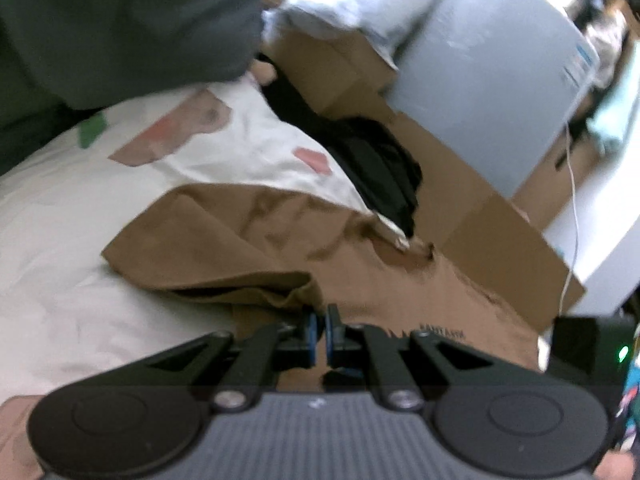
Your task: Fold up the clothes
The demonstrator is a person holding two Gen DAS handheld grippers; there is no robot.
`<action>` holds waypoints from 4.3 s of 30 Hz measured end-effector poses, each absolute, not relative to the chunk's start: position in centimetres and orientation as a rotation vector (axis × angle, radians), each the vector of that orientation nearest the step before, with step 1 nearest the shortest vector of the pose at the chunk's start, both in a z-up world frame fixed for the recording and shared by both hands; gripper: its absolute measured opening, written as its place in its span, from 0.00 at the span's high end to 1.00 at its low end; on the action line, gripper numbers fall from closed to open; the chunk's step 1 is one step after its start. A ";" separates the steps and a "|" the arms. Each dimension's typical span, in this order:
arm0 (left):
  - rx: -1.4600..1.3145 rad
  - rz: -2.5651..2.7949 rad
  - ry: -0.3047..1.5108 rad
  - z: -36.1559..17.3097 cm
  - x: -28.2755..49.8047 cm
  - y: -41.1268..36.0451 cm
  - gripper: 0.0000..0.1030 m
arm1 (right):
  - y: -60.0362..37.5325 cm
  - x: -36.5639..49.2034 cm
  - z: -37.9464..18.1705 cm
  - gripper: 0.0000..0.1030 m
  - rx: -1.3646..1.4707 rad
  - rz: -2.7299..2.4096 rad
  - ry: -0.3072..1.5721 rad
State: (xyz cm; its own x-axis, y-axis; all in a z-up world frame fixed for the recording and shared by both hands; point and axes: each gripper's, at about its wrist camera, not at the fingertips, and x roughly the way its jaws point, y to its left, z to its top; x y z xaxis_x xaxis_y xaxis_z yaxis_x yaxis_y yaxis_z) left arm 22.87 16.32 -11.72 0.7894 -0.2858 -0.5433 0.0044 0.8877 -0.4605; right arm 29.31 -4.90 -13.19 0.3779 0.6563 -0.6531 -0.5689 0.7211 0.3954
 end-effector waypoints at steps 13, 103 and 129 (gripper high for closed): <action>-0.162 -0.235 0.840 -15.2 23.8 9.1 0.57 | -10.0 31.3 -13.0 0.70 0.171 0.695 0.921; -0.503 -0.282 0.642 -10.8 33.7 11.7 0.94 | -7.6 37.6 -10.2 0.47 0.172 0.913 0.846; -0.292 0.146 0.689 -12.1 38.3 16.0 0.43 | -9.8 42.6 -15.2 0.59 0.281 0.743 0.921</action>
State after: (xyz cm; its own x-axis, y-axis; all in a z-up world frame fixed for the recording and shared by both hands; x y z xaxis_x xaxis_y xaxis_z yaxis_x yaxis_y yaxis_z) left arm 38.31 16.05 -12.07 0.7635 0.0368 -0.6448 -0.2282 0.9493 -0.2161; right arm 42.60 -9.84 -15.23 0.3817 0.6872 -0.6181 -0.4585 0.7215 0.5189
